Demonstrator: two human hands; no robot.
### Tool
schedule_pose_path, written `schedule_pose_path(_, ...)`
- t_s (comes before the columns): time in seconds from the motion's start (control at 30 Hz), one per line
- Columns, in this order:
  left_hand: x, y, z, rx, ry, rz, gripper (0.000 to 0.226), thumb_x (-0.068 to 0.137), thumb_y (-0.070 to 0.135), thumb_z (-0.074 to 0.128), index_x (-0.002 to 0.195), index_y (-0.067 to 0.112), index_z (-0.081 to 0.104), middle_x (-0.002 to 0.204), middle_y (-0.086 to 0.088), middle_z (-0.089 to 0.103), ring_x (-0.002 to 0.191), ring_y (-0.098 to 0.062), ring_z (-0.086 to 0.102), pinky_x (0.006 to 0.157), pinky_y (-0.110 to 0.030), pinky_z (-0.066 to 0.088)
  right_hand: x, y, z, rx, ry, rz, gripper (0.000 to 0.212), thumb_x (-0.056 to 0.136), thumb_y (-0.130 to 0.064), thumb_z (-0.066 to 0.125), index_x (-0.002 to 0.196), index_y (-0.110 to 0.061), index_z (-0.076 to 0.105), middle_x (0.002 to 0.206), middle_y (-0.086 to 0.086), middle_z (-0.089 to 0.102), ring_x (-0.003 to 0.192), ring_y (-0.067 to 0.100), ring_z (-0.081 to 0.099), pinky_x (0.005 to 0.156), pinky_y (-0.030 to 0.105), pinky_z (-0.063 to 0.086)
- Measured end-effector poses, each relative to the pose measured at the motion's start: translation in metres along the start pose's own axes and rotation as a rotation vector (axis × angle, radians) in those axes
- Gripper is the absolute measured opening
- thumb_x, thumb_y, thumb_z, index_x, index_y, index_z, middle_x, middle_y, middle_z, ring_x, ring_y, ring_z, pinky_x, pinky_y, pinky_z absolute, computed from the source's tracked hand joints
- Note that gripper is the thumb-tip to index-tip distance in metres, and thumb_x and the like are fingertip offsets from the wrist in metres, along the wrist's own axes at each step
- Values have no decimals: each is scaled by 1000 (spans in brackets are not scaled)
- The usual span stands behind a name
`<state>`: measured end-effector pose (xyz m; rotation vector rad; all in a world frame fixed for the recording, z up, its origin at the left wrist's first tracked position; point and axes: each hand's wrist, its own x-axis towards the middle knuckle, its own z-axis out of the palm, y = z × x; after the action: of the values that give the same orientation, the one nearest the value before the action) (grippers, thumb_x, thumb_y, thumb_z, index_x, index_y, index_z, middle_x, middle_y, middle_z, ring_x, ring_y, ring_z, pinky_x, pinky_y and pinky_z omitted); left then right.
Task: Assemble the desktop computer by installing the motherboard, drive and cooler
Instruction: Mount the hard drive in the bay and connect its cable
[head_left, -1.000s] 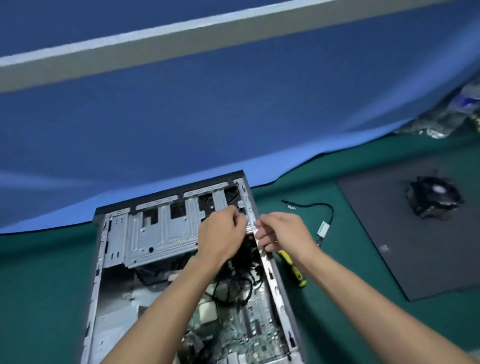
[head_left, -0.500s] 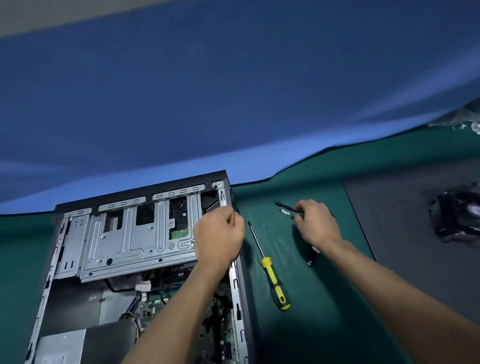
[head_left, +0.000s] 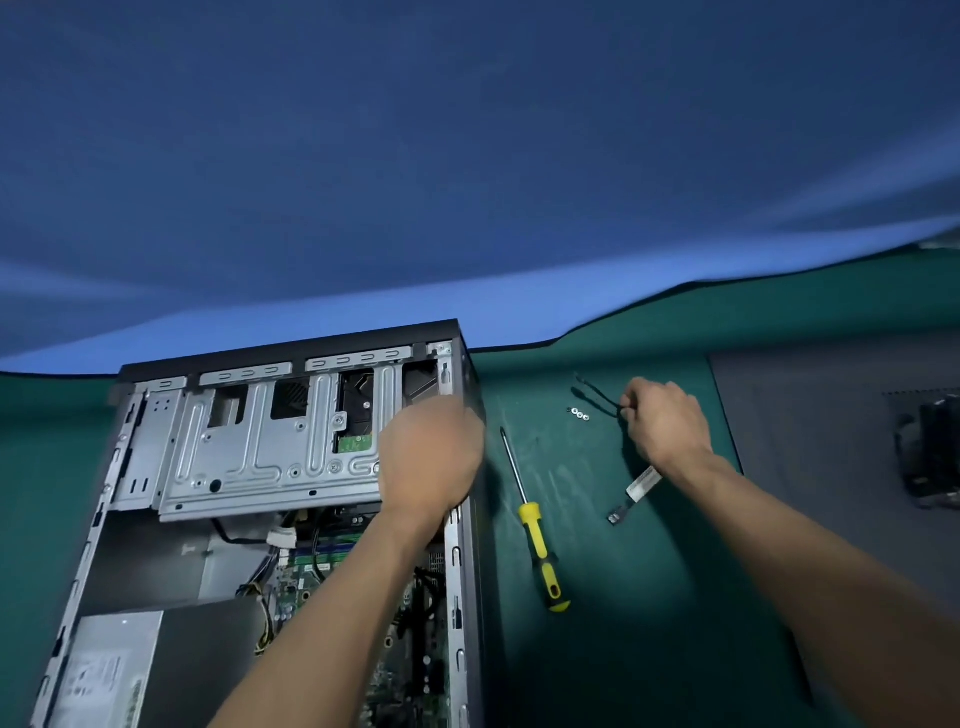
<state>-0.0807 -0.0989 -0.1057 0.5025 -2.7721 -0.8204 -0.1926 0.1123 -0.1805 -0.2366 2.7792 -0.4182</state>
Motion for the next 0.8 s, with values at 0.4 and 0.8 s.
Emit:
schedule_pose_path(0.4, -4, 12, -14, -111, -60, -110, 42, 89, 24, 53, 51, 18, 35, 47, 7, 38, 49, -13, 37, 49, -24, 27, -76, -32, -80, 502, 232, -86, 8, 91, -19, 59, 85, -25, 58, 71, -14, 57, 66, 9, 53, 59, 25, 38)
schedule_pose_path(0.8, -41, -28, -83, -747, -277, -338, 22, 89, 14, 61, 71, 9, 73, 72, -12, 68, 59, -11, 57, 62, -20, 47, -127, -134, -67, 683, 197, -6, 16, 97, -22, 50, 92, -15, 63, 63, -9, 52, 57, 6, 46, 54, 22, 35)
